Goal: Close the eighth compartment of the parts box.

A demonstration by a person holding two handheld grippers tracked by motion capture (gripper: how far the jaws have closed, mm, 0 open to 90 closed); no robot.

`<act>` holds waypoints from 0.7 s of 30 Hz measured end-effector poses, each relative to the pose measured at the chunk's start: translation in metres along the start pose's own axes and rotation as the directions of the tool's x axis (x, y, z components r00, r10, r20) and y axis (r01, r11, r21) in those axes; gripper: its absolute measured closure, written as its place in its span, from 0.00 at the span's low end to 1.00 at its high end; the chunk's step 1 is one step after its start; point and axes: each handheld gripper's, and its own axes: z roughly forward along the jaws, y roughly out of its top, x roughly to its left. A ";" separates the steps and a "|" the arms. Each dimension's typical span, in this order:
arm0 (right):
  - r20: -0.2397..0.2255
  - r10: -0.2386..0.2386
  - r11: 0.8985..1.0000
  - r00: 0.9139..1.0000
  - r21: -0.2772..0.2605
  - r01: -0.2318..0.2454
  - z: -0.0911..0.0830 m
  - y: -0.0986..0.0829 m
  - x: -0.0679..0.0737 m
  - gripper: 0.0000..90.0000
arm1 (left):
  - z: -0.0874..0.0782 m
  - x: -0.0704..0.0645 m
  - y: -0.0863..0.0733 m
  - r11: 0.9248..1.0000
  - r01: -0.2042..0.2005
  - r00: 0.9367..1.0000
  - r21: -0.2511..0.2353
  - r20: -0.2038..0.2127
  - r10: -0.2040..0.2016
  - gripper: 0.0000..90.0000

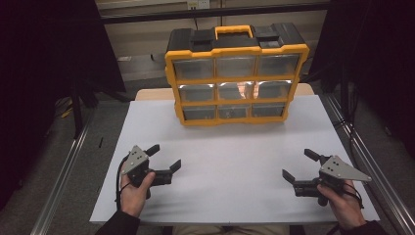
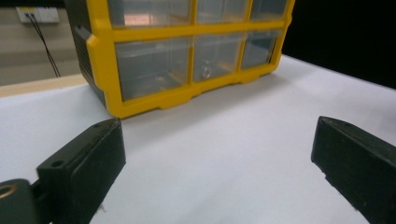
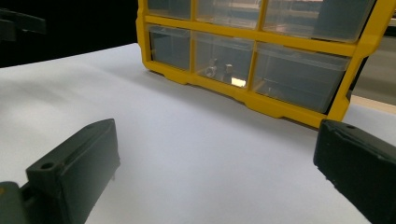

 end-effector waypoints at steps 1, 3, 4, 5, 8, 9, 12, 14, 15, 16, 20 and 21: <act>0.003 -0.001 1.000 1.000 0.001 0.001 0.000 0.000 0.000 0.00 | -0.003 -0.001 -0.001 1.000 -0.001 1.000 0.004 -0.015 0.001 0.04; 0.002 -0.004 1.000 1.000 0.001 0.004 0.000 0.000 0.000 0.00 | -0.008 -0.001 -0.004 1.000 -0.011 1.000 0.011 -0.024 0.011 0.04; 0.003 -0.006 1.000 1.000 0.000 0.006 -0.001 0.000 0.000 0.00 | -0.011 0.000 -0.005 1.000 -0.005 1.000 0.013 -0.021 0.006 0.03; 0.004 -0.006 1.000 1.000 -0.001 0.006 0.000 0.000 0.000 0.00 | -0.014 0.000 -0.006 1.000 0.002 1.000 0.007 -0.030 -0.001 0.04; 0.003 -0.007 1.000 1.000 0.001 0.007 -0.001 0.000 0.000 0.00 | -0.024 -0.002 -0.009 1.000 0.000 0.998 -0.002 -0.058 0.000 0.03; 0.002 -0.004 1.000 1.000 0.000 0.004 0.000 0.000 0.000 0.00 | -0.027 -0.003 -0.010 1.000 0.006 0.998 -0.002 -0.069 -0.007 0.03; 0.004 -0.004 1.000 1.000 0.005 0.004 -0.001 0.000 -0.001 0.00 | -0.033 -0.007 -0.011 1.000 -0.005 0.996 0.006 -0.092 0.005 0.03; 0.005 -0.007 1.000 1.000 0.004 0.007 0.000 0.000 -0.001 0.00 | -0.036 -0.008 -0.012 1.000 -0.009 0.997 0.007 -0.078 0.009 0.03; 0.007 -0.004 1.000 1.000 0.005 0.004 -0.001 0.000 -0.001 0.00 | -0.037 -0.009 -0.013 1.000 -0.006 0.997 0.003 -0.081 0.006 0.03; 0.010 -0.006 1.000 1.000 0.003 0.006 -0.001 0.000 -0.001 0.00 | -0.039 -0.008 -0.013 1.000 -0.006 0.996 0.003 -0.087 0.007 0.03; 0.020 0.000 1.000 1.000 0.003 0.000 -0.003 0.000 -0.002 0.00 | -0.045 -0.007 -0.014 1.000 -0.007 0.995 -0.005 -0.104 0.007 0.03; 0.022 -0.003 1.000 1.000 0.001 0.003 -0.003 -0.001 -0.002 0.00 | -0.046 -0.007 -0.015 1.000 -0.014 0.994 -0.001 -0.105 0.014 0.03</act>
